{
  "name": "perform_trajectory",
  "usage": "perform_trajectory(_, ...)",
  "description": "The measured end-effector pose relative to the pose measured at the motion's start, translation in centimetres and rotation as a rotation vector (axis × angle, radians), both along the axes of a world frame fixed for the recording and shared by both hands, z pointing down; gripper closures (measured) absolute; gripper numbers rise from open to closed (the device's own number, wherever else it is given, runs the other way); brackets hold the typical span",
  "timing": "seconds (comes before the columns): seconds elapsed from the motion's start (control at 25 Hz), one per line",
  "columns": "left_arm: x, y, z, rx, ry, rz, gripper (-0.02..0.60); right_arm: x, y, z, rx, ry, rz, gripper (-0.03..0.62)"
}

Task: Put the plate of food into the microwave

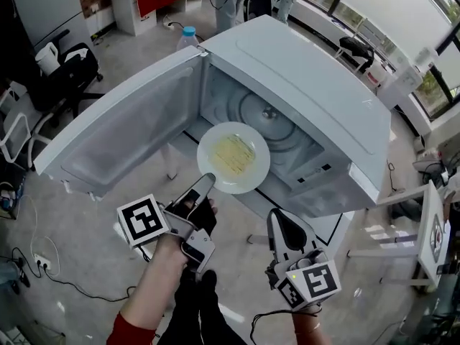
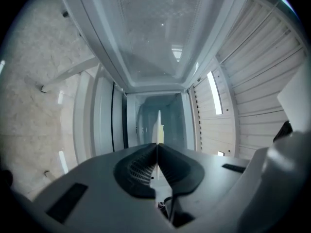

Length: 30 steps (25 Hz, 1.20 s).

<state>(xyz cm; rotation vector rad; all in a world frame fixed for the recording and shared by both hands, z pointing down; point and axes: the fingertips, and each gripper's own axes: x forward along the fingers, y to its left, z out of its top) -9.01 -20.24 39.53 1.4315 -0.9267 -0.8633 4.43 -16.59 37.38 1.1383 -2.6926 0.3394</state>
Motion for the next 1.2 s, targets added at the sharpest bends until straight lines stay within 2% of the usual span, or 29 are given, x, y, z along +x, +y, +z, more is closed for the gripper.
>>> perform_trajectory(0.2,-0.2,-5.0,1.3,0.036,-0.035,0.011,0.563,-0.8,-2.2,1.0,0.003,0.025,0.013,0.58)
perform_trajectory(0.4,1.0,-9.0,1.6,0.039,-0.065,0.037,0.563,-1.5,-3.8,2.0,0.017,0.051,0.021,0.58)
perform_trajectory(0.88,3.3,-15.1,1.3,-0.033,-0.072,0.103,0.563,-3.4,-7.7,3.1,0.012,0.029,0.055,0.579)
perform_trajectory(1.2,3.1,-17.5,2.5,-0.085,-0.195,0.15,0.561,-4.1,-8.5,3.8,0.002,0.021,0.057,0.579)
